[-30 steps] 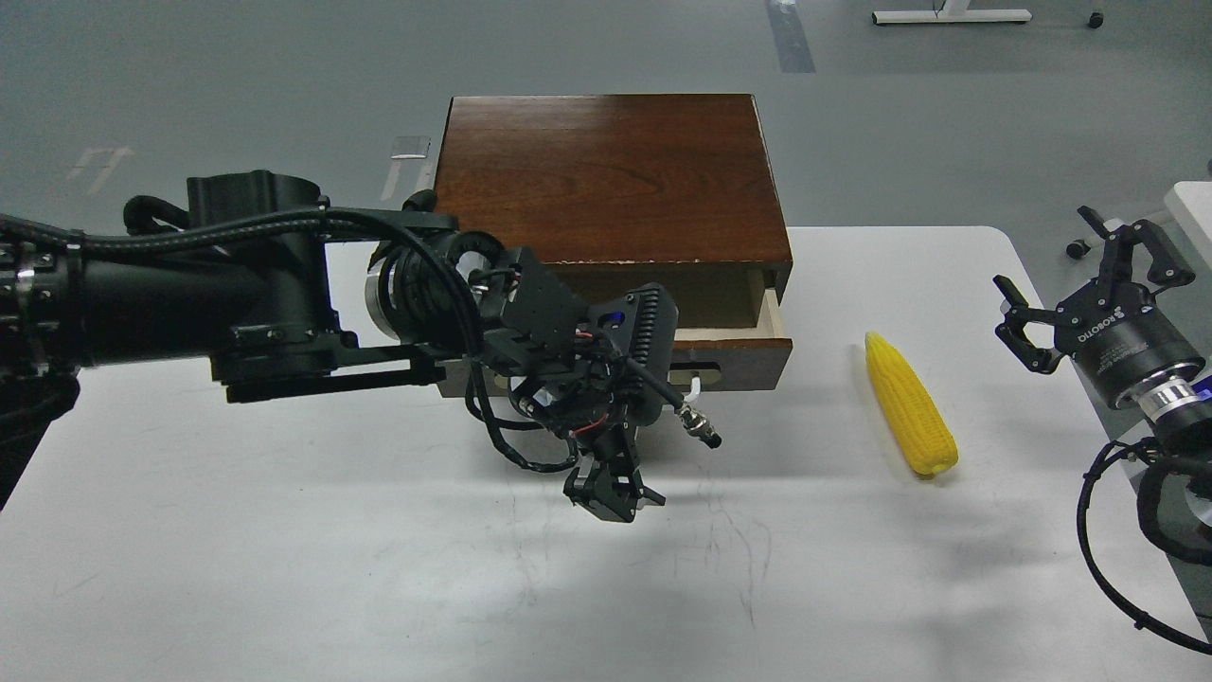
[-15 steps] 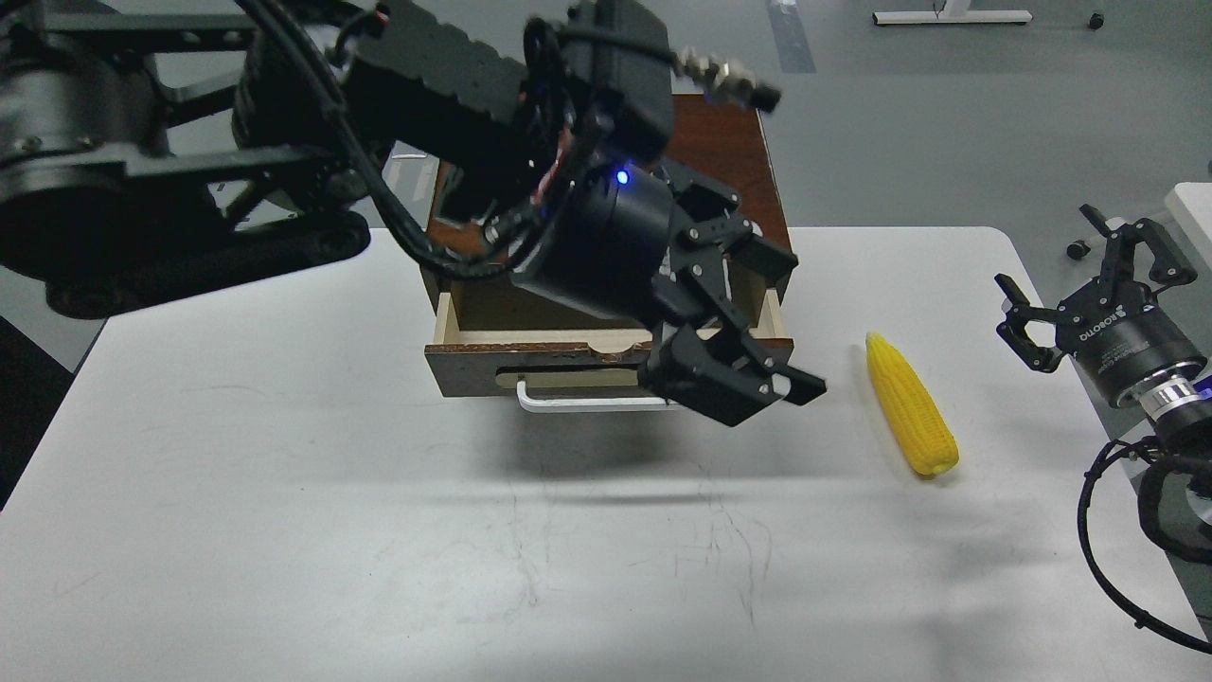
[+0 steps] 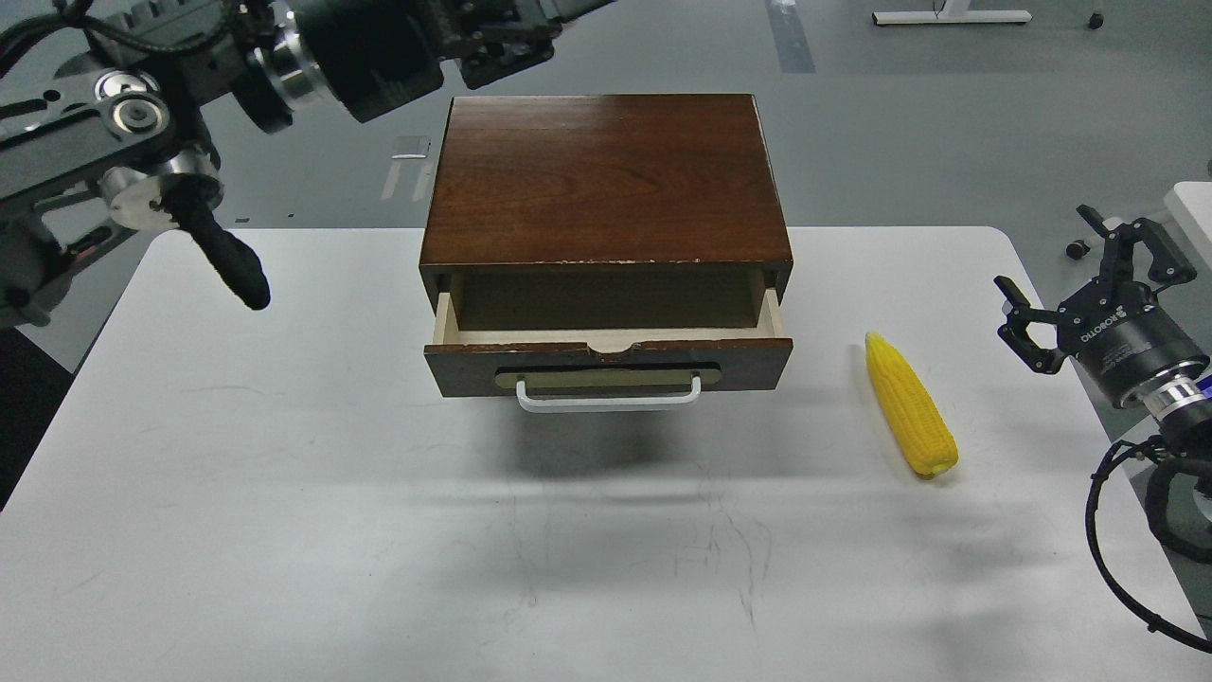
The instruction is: Put corn in drawer with both arms
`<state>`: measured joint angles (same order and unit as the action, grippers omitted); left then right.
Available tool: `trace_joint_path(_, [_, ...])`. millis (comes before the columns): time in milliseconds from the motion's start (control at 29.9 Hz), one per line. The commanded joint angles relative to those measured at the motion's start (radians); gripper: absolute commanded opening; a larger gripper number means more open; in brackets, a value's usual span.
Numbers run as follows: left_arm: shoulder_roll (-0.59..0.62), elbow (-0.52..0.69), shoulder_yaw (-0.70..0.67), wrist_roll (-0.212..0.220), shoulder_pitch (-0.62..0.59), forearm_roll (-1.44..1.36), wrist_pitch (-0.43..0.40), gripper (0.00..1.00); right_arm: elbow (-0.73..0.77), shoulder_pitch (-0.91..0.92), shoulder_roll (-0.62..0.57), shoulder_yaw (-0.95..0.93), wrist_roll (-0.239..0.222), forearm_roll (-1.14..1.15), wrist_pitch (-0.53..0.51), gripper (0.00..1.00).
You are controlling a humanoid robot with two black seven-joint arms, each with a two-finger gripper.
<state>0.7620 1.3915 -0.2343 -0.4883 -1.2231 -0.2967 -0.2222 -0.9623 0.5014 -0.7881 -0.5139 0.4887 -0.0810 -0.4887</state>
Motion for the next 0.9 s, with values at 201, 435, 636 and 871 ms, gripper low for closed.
trace_joint_path(201, [-0.016,-0.250,-0.218,0.000,0.330,0.151,-0.051,0.99,-0.099,0.066,-0.160,0.000,0.000,0.464,0.000,1.00])
trace_joint_path(435, [-0.049,-0.388,-0.234,0.000,0.424,0.146,-0.095,0.99,-0.118,0.151,-0.227,0.005,0.000,0.888,0.000,1.00])
trace_joint_path(636, [-0.076,-0.410,-0.235,0.000,0.448,0.145,-0.100,0.99,-0.118,0.163,-0.217,0.031,0.000,1.358,0.002,1.00])
trace_joint_path(871, [-0.082,-0.402,-0.238,0.000,0.455,0.145,-0.100,0.99,-0.067,0.311,-0.152,0.251,0.000,1.567,0.036,1.00])
